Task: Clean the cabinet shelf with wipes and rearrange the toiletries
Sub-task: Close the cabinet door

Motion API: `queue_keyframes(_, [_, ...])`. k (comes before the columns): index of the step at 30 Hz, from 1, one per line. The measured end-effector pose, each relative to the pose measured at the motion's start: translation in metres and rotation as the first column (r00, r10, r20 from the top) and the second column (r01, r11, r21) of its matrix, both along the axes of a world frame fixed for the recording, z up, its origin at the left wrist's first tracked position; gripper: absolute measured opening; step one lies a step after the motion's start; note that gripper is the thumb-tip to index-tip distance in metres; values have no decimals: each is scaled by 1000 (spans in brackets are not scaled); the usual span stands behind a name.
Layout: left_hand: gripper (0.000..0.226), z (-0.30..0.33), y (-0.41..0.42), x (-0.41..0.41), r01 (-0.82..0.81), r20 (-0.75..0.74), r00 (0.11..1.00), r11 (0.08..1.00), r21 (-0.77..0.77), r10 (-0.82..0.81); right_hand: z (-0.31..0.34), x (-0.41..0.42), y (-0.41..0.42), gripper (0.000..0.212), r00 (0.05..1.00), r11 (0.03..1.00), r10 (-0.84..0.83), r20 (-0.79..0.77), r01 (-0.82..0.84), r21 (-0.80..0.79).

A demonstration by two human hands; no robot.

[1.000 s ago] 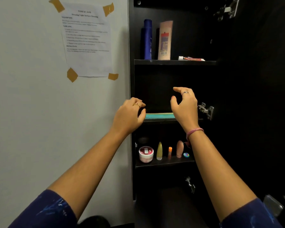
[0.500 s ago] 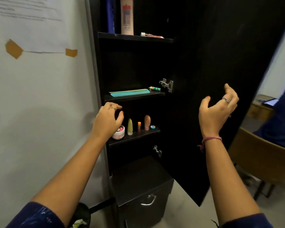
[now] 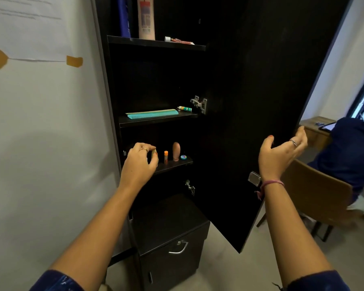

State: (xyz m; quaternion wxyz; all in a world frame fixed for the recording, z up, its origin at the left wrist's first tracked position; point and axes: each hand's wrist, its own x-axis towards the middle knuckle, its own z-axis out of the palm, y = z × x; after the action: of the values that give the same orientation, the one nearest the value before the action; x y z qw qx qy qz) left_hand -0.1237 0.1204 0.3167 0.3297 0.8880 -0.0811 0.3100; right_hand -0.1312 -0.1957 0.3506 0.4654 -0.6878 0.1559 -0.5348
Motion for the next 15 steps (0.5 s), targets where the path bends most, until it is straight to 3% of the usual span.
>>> queue_keyframes(6, [29, -10, -2, -13, -2, -38, 999, 1000, 3, 2, -5, 0, -15, 64, 982, 990, 84, -172, -63, 123])
queue_keyframes(13, [26, -20, 12, -19, -16, -59, 998, 999, -28, 14, -4, -8, -19, 30, 995, 963, 99, -4, -95, 252])
queue_keyframes(15, [26, -23, 10, -22, -3, -73, 997, 999, -41, 0, -6, -13, -14, 39, 993, 958, 108, 38, -114, 262])
